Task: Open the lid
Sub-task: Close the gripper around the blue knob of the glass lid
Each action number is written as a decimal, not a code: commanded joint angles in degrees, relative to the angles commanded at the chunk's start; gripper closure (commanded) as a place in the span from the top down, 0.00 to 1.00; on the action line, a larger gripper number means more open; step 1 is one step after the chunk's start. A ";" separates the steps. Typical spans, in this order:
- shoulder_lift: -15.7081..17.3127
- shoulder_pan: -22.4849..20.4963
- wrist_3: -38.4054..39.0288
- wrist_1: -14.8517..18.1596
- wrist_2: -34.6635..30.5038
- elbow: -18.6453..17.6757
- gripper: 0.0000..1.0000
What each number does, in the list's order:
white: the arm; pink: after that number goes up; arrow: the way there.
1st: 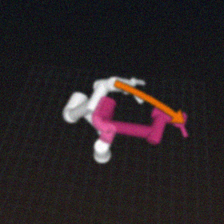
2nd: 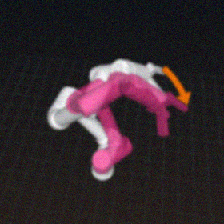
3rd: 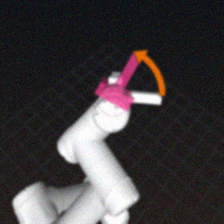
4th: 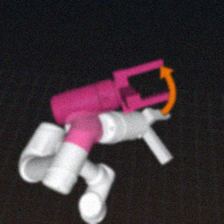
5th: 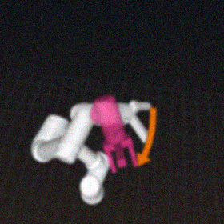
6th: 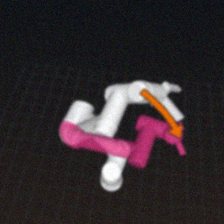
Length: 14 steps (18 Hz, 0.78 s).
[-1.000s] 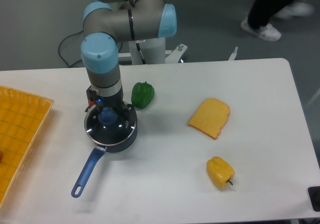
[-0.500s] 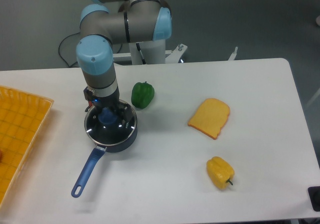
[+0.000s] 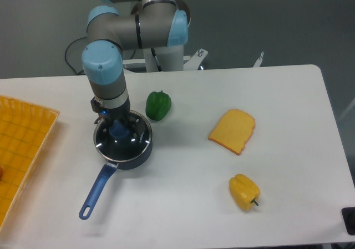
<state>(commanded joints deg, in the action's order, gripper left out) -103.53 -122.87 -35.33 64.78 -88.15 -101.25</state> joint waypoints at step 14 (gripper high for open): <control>-0.79 0.44 0.09 -0.17 -0.87 -0.88 1.00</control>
<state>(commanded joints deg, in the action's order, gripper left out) -104.32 -122.43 -35.25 64.60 -89.03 -102.13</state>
